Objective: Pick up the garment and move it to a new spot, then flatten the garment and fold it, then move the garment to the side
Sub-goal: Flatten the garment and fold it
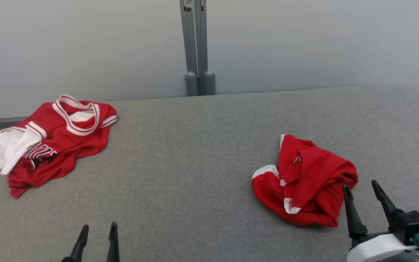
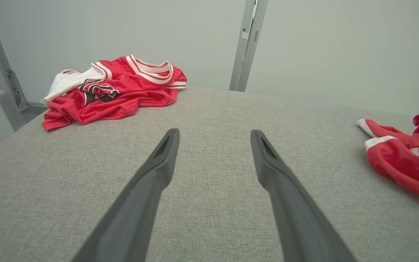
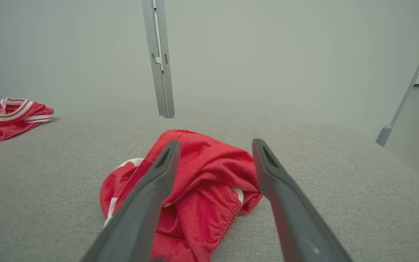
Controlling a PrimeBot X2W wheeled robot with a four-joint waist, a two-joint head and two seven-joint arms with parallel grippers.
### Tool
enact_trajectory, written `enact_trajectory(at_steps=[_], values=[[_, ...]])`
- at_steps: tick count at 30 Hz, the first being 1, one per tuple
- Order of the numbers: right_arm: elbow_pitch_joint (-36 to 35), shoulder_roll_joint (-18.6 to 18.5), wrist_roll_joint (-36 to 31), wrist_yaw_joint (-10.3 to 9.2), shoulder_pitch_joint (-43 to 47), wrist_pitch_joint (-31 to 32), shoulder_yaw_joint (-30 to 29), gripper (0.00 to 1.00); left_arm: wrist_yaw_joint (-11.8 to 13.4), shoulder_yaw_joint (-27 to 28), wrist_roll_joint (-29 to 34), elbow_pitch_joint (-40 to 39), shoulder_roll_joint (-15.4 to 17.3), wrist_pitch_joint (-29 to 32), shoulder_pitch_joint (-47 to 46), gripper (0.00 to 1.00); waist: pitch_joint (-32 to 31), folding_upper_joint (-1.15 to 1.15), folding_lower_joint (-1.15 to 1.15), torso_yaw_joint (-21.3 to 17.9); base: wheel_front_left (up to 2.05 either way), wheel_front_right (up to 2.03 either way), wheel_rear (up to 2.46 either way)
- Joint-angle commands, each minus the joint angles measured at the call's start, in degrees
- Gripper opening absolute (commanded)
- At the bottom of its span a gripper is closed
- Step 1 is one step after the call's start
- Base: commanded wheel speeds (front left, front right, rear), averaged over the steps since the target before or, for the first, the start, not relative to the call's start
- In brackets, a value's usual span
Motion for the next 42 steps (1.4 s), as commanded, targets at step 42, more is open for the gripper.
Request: enact_trajectory(at_steps=[42], values=[[-1.4, 2.0, 0.1, 0.0, -8.9, -0.2, 3.4, 1.0, 4.2, -39.3, -25.7, 36.7, -1.0, -0.1, -37.2, 1.0, 12.2, 0.0, 0.0, -21.1, 0.0, 0.0, 0.0]])
